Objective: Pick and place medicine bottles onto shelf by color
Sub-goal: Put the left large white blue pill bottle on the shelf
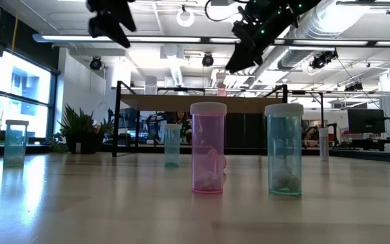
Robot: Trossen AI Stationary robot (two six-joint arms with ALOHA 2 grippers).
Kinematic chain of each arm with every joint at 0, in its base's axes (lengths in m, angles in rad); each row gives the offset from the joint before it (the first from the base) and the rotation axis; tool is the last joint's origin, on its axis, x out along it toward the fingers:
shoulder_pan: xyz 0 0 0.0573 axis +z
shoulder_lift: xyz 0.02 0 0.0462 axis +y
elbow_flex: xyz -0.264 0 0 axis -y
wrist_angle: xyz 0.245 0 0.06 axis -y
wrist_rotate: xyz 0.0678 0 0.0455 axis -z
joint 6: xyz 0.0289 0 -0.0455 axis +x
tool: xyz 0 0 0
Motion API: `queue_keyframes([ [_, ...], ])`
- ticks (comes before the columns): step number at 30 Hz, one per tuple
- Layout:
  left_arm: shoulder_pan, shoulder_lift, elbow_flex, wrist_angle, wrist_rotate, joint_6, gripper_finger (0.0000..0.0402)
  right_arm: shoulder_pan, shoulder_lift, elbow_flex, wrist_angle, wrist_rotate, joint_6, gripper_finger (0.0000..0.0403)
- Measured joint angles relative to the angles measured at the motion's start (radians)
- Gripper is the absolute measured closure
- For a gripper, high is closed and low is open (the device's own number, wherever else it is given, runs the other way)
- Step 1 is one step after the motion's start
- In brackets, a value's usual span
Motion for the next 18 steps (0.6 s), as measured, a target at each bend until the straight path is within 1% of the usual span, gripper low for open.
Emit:
queue_keyframes([
  [12, -0.254, -0.071, 0.0, -0.179, -0.003, -0.295, 0.0149, 0.0, -0.002, 0.001, 0.0, 0.001, 0.0, 0.0229],
  [14, -0.301, -0.072, 0.0, -0.194, -0.008, -0.324, 0.0149, 0.0, -0.002, 0.001, 0.0, 0.001, 0.012, 0.0229],
  [18, -0.395, -0.072, 0.0, -0.214, -0.002, -0.334, 0.0149, 0.0, -0.002, 0.001, -0.001, -0.001, 0.038, 0.0229],
])
